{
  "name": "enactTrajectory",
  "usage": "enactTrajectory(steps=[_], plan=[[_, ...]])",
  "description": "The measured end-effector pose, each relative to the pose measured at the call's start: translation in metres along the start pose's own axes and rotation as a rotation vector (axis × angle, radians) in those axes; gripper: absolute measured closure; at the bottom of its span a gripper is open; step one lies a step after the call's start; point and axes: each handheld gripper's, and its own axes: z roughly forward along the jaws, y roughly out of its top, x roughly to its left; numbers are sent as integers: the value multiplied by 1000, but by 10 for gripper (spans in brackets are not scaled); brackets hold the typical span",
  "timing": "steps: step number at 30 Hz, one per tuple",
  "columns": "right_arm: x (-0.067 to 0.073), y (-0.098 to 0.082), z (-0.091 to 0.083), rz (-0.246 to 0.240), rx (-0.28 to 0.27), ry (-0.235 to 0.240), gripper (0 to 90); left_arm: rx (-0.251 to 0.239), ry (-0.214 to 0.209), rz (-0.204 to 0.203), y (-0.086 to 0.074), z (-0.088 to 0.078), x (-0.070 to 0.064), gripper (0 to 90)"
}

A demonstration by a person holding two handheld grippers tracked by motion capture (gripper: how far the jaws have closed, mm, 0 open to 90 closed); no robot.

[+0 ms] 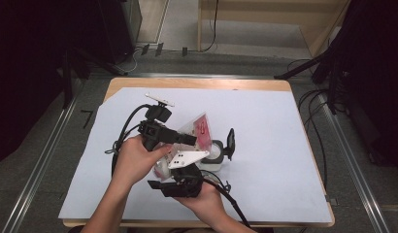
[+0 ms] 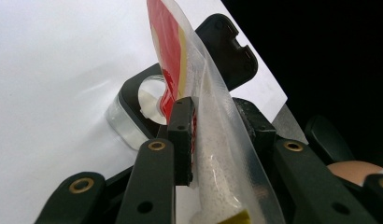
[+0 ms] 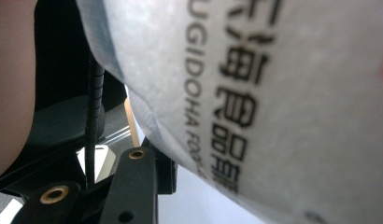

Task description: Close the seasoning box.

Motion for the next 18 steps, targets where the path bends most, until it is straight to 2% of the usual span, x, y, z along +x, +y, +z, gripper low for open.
enactTrajectory(steps=[12, 15, 18], plan=[[1, 0, 0, -3, 2, -2, 621, 3, -2, 2, 0, 0, 1, 709], [1, 1, 0, -5, 3, -4, 622, -6, -14, -21, 0, 0, 1, 709], [2, 1, -1, -9, 6, -6, 622, -4, -16, -26, 0, 0, 3, 708]])
